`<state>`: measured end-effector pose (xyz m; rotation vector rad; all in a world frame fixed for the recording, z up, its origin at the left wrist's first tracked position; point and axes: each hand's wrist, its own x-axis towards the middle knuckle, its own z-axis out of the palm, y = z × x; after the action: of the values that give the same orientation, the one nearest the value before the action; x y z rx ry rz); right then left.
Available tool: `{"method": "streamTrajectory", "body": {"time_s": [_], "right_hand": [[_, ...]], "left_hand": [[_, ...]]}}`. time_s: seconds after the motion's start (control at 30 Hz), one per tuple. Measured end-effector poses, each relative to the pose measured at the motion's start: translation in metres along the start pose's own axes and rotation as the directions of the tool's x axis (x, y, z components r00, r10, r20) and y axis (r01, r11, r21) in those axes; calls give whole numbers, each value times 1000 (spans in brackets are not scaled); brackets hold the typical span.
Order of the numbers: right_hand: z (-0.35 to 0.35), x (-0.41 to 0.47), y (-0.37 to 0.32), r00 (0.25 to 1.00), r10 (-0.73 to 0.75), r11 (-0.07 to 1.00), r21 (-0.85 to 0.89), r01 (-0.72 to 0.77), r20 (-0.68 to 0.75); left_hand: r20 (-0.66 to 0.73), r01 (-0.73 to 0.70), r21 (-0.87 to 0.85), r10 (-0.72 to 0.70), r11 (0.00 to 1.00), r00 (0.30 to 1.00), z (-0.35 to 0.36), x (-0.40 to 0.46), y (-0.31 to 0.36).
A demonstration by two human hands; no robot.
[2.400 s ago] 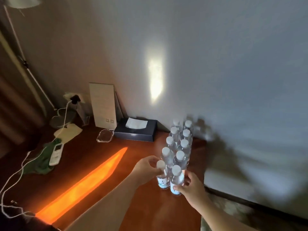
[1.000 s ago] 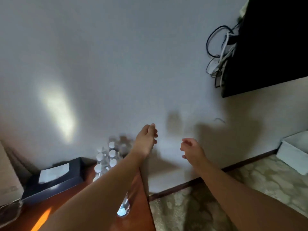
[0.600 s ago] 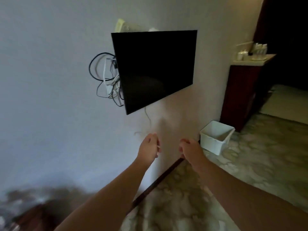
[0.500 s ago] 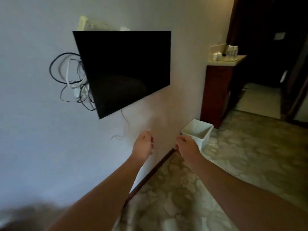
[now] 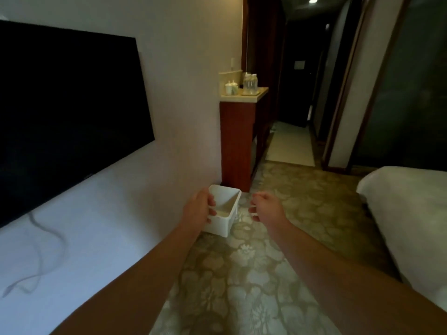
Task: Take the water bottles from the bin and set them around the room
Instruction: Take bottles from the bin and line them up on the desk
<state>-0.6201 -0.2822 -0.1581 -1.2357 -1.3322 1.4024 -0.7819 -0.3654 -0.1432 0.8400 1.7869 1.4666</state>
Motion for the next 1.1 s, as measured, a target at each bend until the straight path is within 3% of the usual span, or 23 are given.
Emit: {"method": "streamTrajectory", "body": {"time_s": [0.3,0.57,1.1], "right_hand": [[43,184,-61,996,-2,999,50,6,-89],[50,347,-55,993,56,998,35,-52,-109],[92,738,-73,989,102,993,-77,-94,110]], "left_hand": [[148,-111,52,103,992,984,31,229,53],[209,-94,28,86,995,974,101,385,52],[-27,-15,0,15,1000,1000,215,715,80]]}}
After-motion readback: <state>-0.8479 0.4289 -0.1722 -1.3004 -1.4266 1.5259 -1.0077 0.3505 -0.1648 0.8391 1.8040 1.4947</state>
